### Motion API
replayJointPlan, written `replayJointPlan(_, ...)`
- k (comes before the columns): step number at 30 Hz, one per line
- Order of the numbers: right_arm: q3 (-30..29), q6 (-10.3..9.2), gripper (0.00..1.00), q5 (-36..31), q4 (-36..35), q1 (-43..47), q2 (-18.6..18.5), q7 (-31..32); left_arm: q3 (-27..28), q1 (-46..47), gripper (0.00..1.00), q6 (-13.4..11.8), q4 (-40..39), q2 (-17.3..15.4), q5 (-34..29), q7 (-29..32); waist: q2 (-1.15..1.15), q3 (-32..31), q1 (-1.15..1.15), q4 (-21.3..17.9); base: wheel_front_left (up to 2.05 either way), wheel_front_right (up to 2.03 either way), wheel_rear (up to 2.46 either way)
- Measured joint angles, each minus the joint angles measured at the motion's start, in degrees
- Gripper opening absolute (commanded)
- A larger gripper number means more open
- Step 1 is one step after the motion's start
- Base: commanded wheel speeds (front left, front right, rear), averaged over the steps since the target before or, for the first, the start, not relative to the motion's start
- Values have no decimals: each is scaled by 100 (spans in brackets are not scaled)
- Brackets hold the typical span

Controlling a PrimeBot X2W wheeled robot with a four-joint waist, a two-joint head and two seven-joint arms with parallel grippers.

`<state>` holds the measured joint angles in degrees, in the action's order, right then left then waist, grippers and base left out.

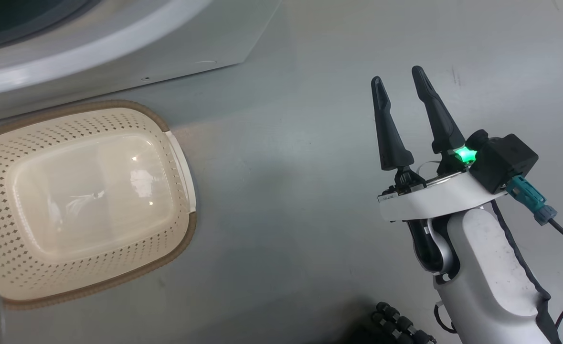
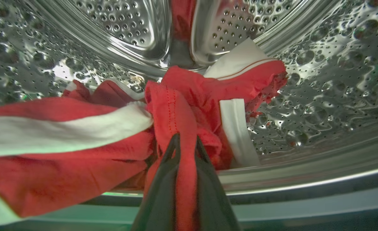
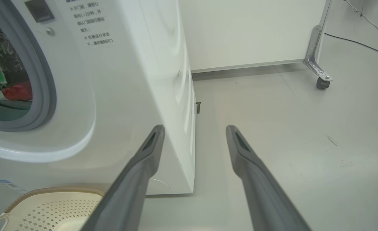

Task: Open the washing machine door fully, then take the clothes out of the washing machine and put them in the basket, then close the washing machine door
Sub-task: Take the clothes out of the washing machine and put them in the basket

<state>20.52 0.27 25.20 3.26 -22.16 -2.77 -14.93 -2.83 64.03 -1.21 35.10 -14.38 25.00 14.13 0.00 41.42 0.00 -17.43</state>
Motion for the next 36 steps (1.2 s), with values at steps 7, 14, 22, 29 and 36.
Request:
replayJointPlan(7, -59, 5, 100, -181, 60, 1, -2, 0, -121, -319, 0, 5, -271, 124, -231, -695, 0, -106, 0, 157, 0, 0, 0)
replayJointPlan(14, -105, 16, 100, -483, 152, 5, -3, 0, -280, -793, 0, 8, -561, 328, -347, -1358, 0, -236, 0, 357, 0, 0, 0)
replayJointPlan(22, -137, 86, 100, -681, 322, 81, -4, 0, -355, -1446, 0, 29, -891, 515, -359, -2023, 0, -515, 0, 567, 0, 0, 0)
replayJointPlan(29, -227, 120, 100, -782, 449, 288, -7, 0, -481, -1956, 0, 33, -1262, 711, -478, -2502, 0, -842, 0, 733, 0, 0, 0)
replayJointPlan(36, -326, 168, 100, -859, 546, 532, -7, 0, -563, -2477, 0, -30, -1773, 803, -601, -2699, 0, -1260, 0, 919, 0, 0, 0)
